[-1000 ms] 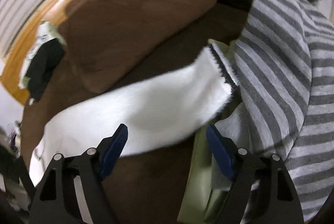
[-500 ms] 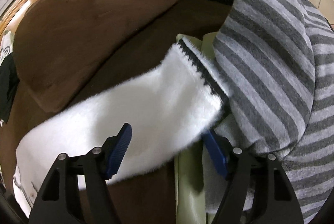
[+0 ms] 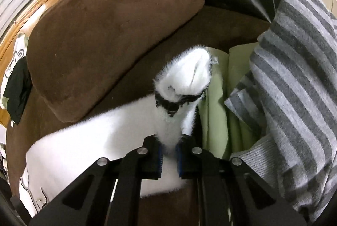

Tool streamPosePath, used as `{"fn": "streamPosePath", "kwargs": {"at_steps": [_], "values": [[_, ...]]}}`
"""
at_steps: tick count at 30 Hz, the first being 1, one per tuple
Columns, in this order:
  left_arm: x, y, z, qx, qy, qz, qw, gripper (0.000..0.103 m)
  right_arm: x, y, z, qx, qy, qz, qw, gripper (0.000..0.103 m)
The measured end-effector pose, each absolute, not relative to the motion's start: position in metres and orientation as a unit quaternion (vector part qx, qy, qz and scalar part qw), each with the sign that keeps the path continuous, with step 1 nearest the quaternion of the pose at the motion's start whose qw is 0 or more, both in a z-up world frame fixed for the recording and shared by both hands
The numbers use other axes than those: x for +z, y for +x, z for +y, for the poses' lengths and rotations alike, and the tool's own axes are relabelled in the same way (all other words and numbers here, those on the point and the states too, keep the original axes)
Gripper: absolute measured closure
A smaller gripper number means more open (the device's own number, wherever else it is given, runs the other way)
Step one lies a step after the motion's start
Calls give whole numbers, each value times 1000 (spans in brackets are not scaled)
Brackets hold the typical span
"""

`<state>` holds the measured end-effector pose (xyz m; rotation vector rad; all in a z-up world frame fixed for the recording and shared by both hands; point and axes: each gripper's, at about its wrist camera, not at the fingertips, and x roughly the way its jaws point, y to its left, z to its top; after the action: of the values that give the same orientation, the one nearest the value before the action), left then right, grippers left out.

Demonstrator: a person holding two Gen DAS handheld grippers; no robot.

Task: Fold large clothes
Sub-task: 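Carry the held sleeve across the cardigan body and open the right gripper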

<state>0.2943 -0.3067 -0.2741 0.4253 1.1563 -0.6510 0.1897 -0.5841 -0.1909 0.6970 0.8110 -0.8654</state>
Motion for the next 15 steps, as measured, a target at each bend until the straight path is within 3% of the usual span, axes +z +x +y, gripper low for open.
{"fn": "streamPosePath", "kwargs": {"at_steps": [9, 15], "values": [[-262, 300, -307, -307, 167, 545, 762, 6, -138, 202, -554, -386, 238, 365, 813, 93], [-208, 302, -271, -274, 135, 527, 793, 6, -68, 225, -503, -316, 170, 338, 870, 93]]}}
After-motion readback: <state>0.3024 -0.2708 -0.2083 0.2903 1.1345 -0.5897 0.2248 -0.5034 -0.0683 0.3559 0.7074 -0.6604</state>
